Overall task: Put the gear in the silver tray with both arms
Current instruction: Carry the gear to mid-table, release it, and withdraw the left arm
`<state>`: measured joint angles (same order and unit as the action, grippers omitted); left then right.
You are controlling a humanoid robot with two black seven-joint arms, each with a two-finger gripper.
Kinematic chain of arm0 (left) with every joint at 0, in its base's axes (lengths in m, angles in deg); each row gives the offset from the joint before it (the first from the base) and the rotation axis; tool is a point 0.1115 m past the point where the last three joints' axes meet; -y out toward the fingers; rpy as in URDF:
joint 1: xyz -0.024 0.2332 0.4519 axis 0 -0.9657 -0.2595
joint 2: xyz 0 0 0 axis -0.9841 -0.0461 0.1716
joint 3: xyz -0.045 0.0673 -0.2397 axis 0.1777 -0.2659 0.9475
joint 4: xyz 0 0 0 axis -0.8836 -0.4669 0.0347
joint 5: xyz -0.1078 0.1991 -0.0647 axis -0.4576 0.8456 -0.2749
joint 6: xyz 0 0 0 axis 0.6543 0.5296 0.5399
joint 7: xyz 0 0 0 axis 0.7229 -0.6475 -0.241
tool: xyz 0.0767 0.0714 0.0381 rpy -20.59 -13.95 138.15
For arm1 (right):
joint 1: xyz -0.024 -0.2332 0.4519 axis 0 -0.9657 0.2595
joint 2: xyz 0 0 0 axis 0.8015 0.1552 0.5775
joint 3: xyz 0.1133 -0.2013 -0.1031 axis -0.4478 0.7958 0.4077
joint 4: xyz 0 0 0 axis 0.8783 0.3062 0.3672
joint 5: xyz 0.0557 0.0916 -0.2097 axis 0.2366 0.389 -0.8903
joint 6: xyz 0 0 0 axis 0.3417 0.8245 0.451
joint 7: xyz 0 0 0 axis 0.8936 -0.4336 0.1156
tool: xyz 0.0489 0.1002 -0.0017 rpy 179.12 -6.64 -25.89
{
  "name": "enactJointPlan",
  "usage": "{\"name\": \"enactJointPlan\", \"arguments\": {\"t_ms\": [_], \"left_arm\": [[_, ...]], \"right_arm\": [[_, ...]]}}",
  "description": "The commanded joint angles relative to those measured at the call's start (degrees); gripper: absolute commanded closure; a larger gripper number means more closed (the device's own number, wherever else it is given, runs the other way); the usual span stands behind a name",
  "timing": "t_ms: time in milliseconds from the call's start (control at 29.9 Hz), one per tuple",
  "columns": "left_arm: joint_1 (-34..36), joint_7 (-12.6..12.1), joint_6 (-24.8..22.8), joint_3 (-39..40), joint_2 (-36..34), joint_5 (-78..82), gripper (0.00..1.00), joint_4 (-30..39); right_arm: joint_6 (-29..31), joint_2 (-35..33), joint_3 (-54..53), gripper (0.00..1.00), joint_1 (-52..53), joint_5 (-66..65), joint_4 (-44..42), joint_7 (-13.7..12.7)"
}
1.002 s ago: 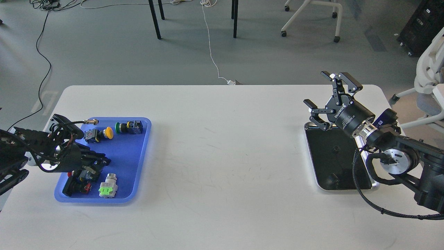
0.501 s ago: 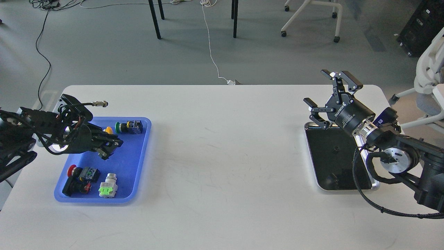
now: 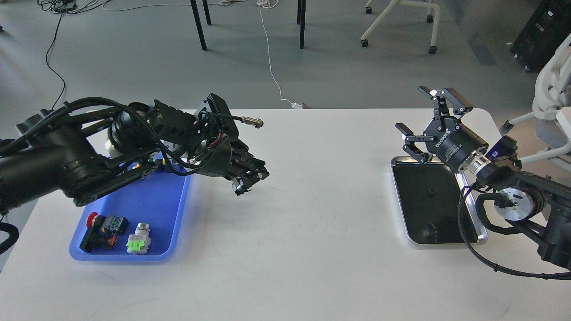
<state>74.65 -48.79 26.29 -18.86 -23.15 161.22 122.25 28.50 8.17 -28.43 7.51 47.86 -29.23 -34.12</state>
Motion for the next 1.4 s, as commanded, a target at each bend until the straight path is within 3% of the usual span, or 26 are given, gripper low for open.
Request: {"name": "enactJointPlan", "arguments": {"t_ms": [0,334,969,1036,1103,1236,1370], "left_arm": [[0.3,0.0,0.0,-1.8,5.3,0.0,0.87,-4.5],[-0.2,0.0,0.0,-6.2,13.7,0.0,0.87,-9.4],[-2.6,0.0,0.0,-6.8,18.8,0.0,0.8,-10.1],[-2.6,0.0,0.0,-6.8,18.8,0.0,0.75,-10.2],[-2.6,0.0,0.0,-6.8,18.8,0.0,0.64,-10.2],[-2.5,0.0,0.0,-6.8,18.8,0.0,0.31,-10.2],[-2.3,0.0,0.0,-6.1,17.8,0.0,0.26,-9.7]], "right_arm": [[0.1,-0.9,-0.1,0.03,-0.1,0.0,0.0,0.0],[-0.1,-1.0,-0.4,0.03,-0.1,0.0,-0.1,0.0],[-0.2,-0.9,-0.3,0.03,-0.2,0.0,-0.1,0.0],[-0.2,-0.9,-0.3,0.03,-0.3,0.0,-0.1,0.0],[-0.2,-0.9,-0.3,0.03,-0.3,0.0,-0.1,0.0],[-0.2,-0.9,-0.3,0.03,-0.4,0.0,-0.1,0.0],[-0.2,-0.9,-0.3,0.03,-0.3,0.0,-0.1,0.0]]}}
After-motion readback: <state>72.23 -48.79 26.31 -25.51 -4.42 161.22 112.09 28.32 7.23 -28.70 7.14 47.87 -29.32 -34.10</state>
